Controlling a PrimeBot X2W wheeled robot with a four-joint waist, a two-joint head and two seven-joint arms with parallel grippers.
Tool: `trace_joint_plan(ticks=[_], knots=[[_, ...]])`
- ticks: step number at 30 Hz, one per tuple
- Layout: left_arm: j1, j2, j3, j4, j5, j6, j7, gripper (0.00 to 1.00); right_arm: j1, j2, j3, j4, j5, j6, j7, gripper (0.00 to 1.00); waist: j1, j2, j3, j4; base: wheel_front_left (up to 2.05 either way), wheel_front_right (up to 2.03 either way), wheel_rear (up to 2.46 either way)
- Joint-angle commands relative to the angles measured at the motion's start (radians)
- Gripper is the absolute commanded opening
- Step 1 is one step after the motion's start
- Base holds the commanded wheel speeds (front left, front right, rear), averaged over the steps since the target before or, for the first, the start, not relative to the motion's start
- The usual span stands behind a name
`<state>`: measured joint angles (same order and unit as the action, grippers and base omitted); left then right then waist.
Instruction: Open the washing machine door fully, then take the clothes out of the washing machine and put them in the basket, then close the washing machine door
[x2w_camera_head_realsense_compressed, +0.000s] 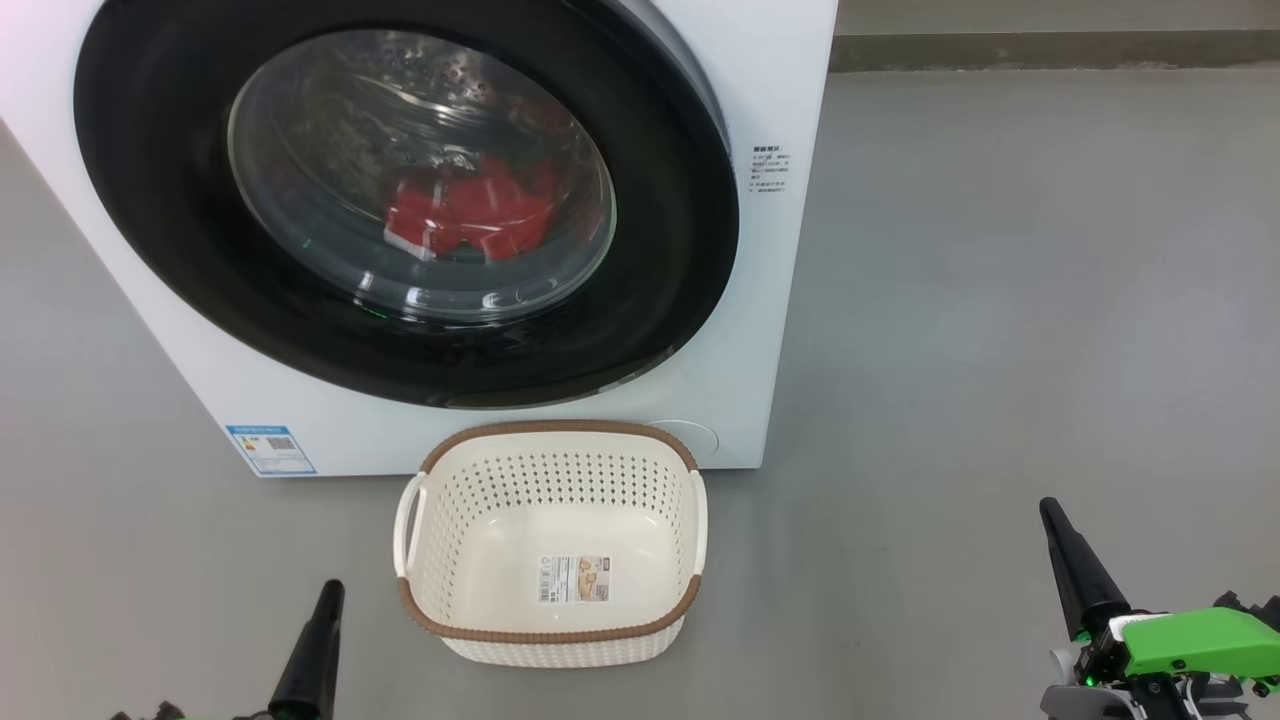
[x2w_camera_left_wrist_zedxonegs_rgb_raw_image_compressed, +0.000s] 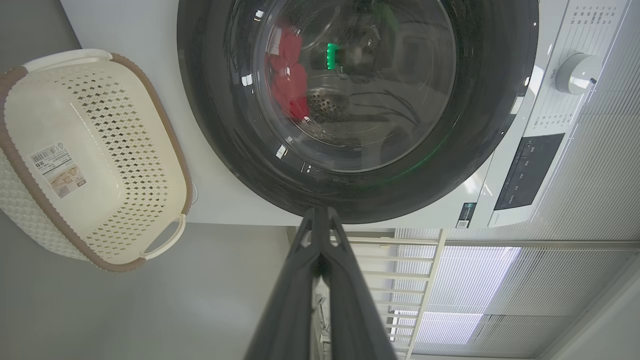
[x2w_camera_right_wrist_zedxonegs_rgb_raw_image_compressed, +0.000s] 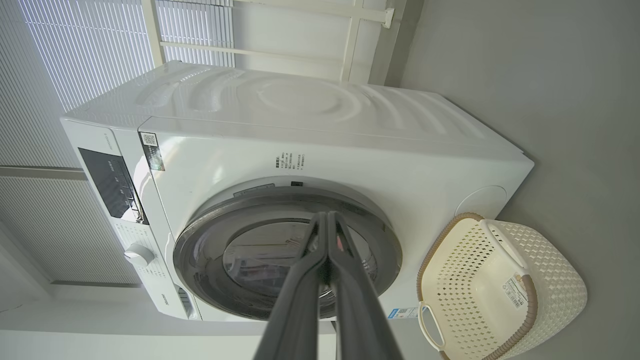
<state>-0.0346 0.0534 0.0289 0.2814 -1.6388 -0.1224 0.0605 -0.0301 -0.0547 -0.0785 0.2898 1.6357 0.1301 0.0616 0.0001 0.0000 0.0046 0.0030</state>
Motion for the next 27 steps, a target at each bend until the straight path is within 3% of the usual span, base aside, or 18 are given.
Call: trace_joint_plan(ticks=[1,27], knots=[[-0.047,0.022,0.025,-0.029,-0.008,-0.006,0.003,0.00,-0.049,-0.017,0.013,-0.031,0.007,0.000,0.002,0.00,-0.0001,0.0000,0.000,0.000,0.00,0.00,0.00],[-0.066,0.027,0.039,-0.037,-0.006,-0.008,0.016,0.00,-0.070,-0.023,0.006,-0.045,0.006,0.001,0.017,0.00,-0.0001,0.0000,-0.001,-0.003,0.00,0.00,0.00]])
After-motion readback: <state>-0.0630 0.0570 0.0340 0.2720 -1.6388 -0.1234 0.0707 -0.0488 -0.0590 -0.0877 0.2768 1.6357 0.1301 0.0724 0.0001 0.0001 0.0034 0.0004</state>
